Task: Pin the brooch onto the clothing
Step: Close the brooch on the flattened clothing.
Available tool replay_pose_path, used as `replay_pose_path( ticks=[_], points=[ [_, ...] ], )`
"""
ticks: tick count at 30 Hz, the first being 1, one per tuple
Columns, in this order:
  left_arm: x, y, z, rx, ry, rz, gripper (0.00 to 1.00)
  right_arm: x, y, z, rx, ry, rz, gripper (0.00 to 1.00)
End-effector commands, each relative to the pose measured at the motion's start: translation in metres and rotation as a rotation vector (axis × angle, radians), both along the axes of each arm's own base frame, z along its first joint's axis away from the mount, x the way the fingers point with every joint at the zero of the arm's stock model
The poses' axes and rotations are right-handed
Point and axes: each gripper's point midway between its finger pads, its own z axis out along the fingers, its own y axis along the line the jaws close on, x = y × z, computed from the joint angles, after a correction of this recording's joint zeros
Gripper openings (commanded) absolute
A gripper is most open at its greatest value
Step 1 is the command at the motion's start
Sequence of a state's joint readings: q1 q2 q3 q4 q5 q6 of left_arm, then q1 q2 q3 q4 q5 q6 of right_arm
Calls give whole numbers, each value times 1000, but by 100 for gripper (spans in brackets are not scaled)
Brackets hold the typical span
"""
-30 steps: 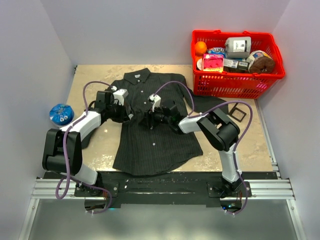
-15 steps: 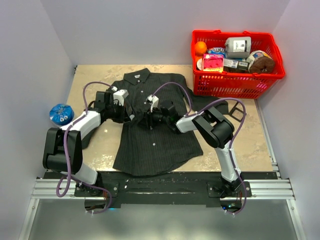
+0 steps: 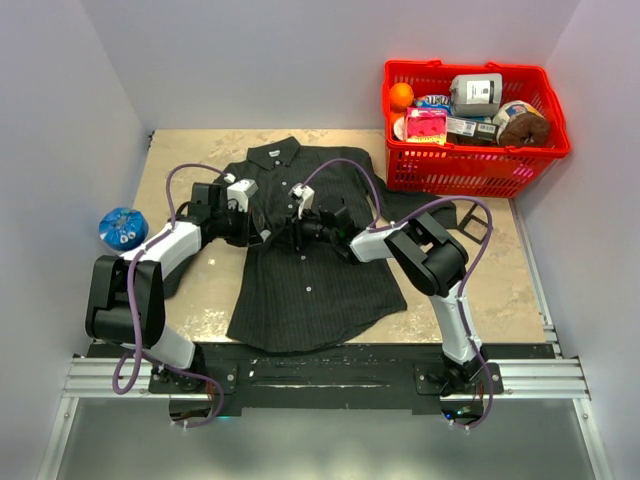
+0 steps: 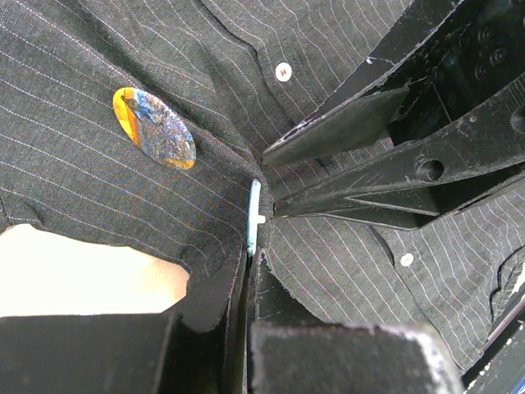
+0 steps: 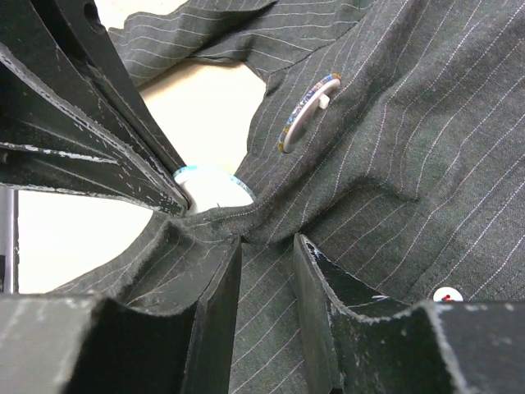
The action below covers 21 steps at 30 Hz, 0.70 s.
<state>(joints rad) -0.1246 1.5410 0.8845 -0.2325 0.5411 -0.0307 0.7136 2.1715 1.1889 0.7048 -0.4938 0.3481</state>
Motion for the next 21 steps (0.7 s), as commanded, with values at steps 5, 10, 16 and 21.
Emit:
replay_pose_path(
  ticks=[5, 10, 16, 21],
  points=[
    [4, -4, 6, -24, -17, -40, 0, 1, 14, 25, 67, -53, 41, 35],
    [5, -3, 7, -20, -19, -36, 0, -3, 16, 29, 80, -52, 55, 34],
    [4, -3, 6, -19, -14, -36, 0, -6, 17, 31, 88, -48, 62, 35],
    [3, -5, 6, -26, -15, -42, 0, -7, 18, 31, 91, -46, 64, 35]
  ],
)
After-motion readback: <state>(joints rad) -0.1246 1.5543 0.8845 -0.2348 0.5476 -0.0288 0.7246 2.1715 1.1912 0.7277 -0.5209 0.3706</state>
